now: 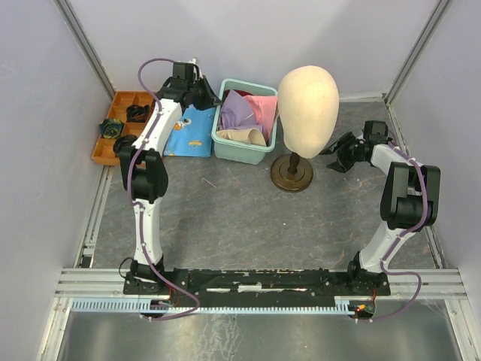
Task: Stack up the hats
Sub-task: Adjust the bin at the center of the board, then pick up the hat from the bin, then place the hat on the hat stand.
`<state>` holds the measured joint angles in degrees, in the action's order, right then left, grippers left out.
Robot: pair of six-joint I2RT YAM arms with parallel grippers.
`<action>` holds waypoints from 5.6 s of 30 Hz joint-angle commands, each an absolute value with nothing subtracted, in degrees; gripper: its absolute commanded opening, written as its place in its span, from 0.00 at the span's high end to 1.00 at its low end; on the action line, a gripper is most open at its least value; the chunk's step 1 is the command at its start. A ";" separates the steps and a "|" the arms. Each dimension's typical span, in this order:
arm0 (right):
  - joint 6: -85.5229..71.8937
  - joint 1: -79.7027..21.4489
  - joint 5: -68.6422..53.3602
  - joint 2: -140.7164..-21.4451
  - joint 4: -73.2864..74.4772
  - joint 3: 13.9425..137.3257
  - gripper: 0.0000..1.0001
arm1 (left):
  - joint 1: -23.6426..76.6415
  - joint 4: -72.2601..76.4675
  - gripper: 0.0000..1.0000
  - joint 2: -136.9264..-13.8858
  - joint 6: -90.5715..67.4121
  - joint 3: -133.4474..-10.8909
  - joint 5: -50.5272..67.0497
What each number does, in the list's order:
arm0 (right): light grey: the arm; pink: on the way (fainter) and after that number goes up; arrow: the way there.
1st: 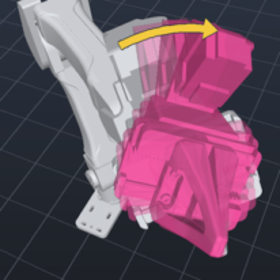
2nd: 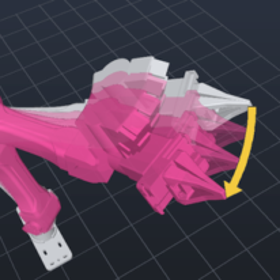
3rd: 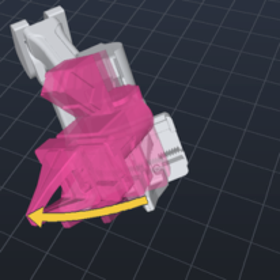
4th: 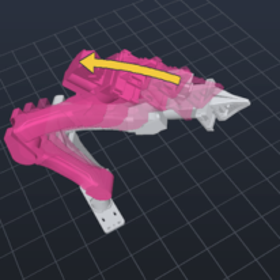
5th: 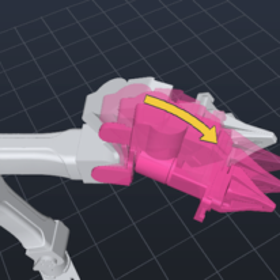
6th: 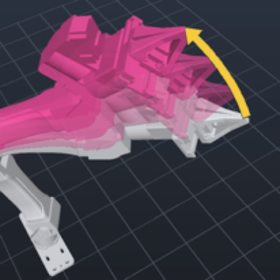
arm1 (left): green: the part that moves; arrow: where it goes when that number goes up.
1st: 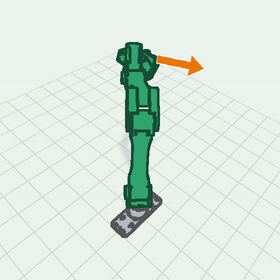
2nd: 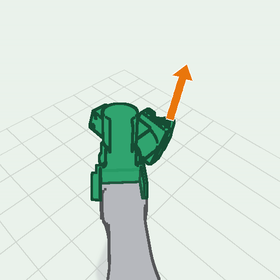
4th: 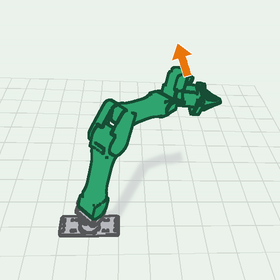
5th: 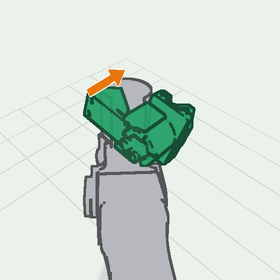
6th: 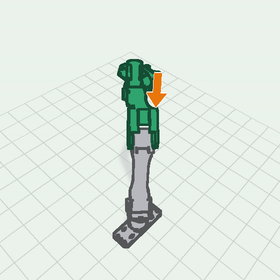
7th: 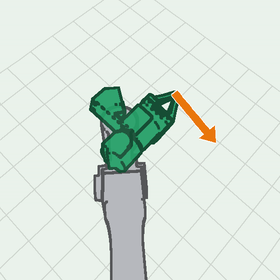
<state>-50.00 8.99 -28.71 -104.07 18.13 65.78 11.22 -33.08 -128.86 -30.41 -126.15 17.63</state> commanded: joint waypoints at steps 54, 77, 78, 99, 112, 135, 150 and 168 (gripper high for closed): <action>-45.72 10.30 -29.48 -102.34 21.09 69.26 0.33 | 15.85 -30.19 0.47 -139.91 -32.76 -141.49 15.11; -45.04 11.41 -30.44 -101.43 20.48 67.24 0.32 | 18.01 -39.42 0.07 -141.37 -32.75 -144.04 -5.45; -44.94 11.52 -30.55 -101.36 20.40 67.23 0.32 | 17.98 -39.27 0.09 -141.61 -33.04 -144.14 -5.23; -44.80 15.08 -33.27 -101.29 18.79 65.75 0.32 | 18.37 -36.25 0.44 -145.92 -37.52 -144.61 -1.20; -44.71 15.32 -34.30 -101.16 19.02 67.15 0.32 | 17.88 -33.90 0.97 -139.98 -38.62 -144.22 3.72; -44.18 15.12 -21.89 -74.85 22.47 78.15 0.33 | 13.34 -31.98 0.97 -108.52 -37.17 -137.16 19.78; -35.63 -8.10 -40.06 -79.02 21.22 108.59 0.31 | 13.63 -37.72 0.97 -101.91 -45.77 -138.83 27.00; -14.95 -36.32 -19.05 -92.14 40.03 125.54 0.22 | 13.73 -29.55 0.97 -97.87 -58.29 -137.15 36.73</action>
<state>-19.38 -34.39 -24.75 -91.39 38.94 120.60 13.61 -33.58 -100.36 -54.83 -136.86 33.36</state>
